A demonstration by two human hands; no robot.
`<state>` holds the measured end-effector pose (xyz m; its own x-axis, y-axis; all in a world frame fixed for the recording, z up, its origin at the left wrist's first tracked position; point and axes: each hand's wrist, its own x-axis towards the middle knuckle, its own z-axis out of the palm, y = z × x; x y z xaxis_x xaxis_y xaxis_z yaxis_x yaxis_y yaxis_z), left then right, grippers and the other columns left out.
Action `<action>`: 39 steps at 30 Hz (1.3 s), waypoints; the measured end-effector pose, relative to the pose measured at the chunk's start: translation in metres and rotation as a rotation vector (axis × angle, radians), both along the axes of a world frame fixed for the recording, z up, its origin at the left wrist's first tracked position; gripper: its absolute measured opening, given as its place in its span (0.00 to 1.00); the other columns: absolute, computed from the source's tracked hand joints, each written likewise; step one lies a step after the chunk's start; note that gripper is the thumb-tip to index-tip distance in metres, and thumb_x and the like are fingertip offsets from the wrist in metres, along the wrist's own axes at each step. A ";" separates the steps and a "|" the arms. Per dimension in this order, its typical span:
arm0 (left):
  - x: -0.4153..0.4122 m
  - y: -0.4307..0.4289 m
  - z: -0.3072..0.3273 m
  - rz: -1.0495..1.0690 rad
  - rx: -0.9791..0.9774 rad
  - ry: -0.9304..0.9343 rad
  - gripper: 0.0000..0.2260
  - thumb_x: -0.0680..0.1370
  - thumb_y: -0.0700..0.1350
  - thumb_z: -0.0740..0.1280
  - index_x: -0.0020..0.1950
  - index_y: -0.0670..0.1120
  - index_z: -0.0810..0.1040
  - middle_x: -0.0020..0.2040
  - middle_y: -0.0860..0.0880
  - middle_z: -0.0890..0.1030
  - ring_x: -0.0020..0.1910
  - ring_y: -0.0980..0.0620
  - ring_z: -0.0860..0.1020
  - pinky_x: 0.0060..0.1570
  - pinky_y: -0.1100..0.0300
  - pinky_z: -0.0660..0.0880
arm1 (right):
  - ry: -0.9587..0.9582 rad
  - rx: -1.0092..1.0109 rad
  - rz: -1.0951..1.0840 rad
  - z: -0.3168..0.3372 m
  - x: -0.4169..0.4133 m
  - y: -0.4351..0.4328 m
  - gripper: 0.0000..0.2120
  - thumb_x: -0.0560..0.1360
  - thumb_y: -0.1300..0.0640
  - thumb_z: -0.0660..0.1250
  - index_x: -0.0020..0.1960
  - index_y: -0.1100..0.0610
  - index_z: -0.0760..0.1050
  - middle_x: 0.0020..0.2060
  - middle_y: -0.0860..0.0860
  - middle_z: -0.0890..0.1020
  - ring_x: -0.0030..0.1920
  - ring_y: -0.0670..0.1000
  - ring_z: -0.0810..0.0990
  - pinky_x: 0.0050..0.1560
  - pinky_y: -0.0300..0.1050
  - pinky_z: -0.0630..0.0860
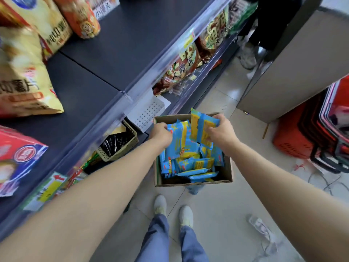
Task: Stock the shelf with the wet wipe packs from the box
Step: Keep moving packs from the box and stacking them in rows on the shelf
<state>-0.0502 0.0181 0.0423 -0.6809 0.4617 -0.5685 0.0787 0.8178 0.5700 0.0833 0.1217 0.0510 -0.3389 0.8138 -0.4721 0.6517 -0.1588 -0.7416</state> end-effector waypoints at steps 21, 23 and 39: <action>-0.035 -0.192 0.427 0.020 0.282 0.989 0.08 0.70 0.36 0.70 0.49 0.43 0.78 0.47 0.48 0.76 0.47 0.49 0.74 0.44 0.57 0.68 | 0.675 0.785 0.520 0.397 -0.118 -0.129 0.16 0.71 0.59 0.69 0.58 0.55 0.75 0.50 0.52 0.82 0.52 0.54 0.80 0.55 0.52 0.76; -0.042 -0.231 0.446 0.092 0.243 1.078 0.08 0.71 0.35 0.69 0.49 0.42 0.78 0.46 0.47 0.77 0.47 0.48 0.75 0.42 0.58 0.67 | 0.749 0.842 0.600 0.412 -0.140 -0.169 0.15 0.70 0.58 0.69 0.57 0.55 0.76 0.50 0.52 0.83 0.52 0.56 0.80 0.58 0.57 0.74; -0.149 -0.556 0.471 0.567 -0.211 1.130 0.12 0.72 0.35 0.69 0.55 0.43 0.78 0.56 0.44 0.78 0.56 0.43 0.76 0.51 0.53 0.72 | 0.636 1.190 1.255 0.459 -0.310 -0.455 0.21 0.77 0.63 0.60 0.64 0.44 0.73 0.59 0.53 0.74 0.59 0.55 0.74 0.60 0.49 0.60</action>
<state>-0.1988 -0.5378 0.5129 -0.9016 -0.0778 0.4254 0.0447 0.9616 0.2707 -0.2265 -0.3336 0.5099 -0.8122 -0.2612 0.5216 -0.4316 0.8706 -0.2362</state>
